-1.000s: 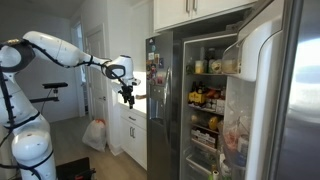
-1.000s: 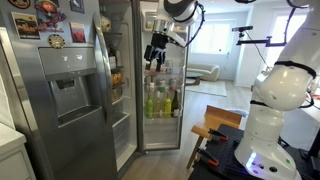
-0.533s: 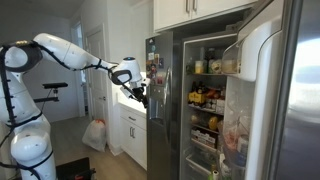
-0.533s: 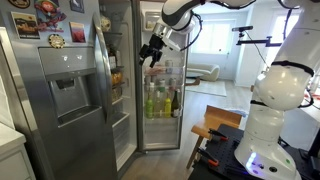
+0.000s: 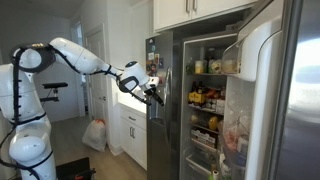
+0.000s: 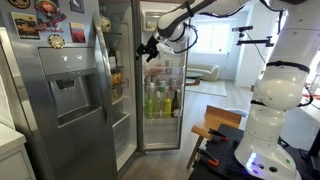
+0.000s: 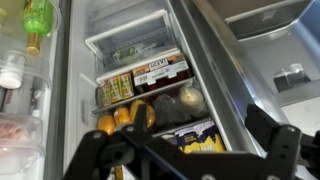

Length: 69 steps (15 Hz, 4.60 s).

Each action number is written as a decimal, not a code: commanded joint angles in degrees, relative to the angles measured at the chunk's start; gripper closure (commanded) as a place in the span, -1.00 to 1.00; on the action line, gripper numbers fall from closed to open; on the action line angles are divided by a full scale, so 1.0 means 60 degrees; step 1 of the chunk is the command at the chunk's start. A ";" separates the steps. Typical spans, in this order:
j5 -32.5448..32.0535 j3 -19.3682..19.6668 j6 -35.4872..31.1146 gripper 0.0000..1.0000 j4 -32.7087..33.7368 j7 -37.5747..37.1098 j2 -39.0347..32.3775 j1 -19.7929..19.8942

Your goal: Open the lid of the top compartment of the fridge's side holder.

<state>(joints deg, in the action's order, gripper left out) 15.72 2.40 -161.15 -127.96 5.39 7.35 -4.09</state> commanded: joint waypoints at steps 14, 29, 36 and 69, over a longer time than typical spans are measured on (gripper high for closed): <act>-0.2378 0.1884 -0.6080 -1.00 0.1358 -0.1903 -0.2150 0.1627; 0.1194 0.3163 -0.6186 -1.00 0.2879 0.0848 -0.2787 -0.0013; 0.1062 0.3283 -0.6186 -1.00 0.4785 0.0645 -0.3828 0.0129; 0.1026 0.4726 -0.6166 1.00 0.6010 0.0734 -0.5096 -0.0269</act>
<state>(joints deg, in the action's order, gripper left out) 22.95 30.27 -198.15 -87.76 8.77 -27.24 -4.03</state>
